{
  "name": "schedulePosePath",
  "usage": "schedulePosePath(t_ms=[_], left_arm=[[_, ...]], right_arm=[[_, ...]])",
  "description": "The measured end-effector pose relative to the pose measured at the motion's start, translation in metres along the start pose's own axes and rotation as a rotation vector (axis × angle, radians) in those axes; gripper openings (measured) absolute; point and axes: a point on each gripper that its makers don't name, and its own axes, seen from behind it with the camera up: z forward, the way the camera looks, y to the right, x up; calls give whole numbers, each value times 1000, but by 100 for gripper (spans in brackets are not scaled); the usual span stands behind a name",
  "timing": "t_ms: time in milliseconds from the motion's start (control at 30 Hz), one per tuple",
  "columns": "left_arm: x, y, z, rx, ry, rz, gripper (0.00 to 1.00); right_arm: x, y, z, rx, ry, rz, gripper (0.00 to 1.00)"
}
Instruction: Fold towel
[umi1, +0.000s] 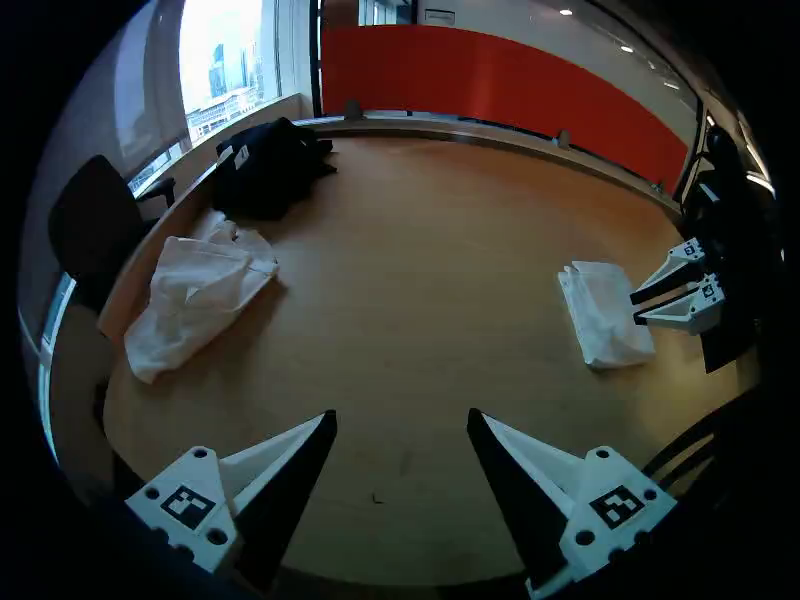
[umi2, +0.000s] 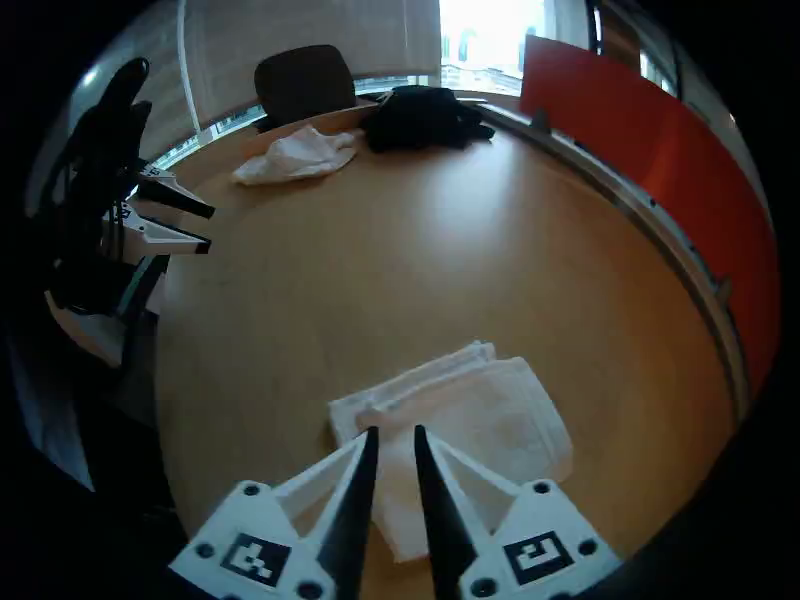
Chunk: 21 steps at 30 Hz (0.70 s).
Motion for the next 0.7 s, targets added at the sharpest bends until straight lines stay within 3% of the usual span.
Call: schedulePosePath(t_ms=[100,700], left_arm=[[0,0,-1,0,0,2,97],[3,0,-2,-4,3,11,97]], right_arm=[[-2,0,-1,-4,-1,5,78],[-34,5,-13,-61,-26,67,79]])
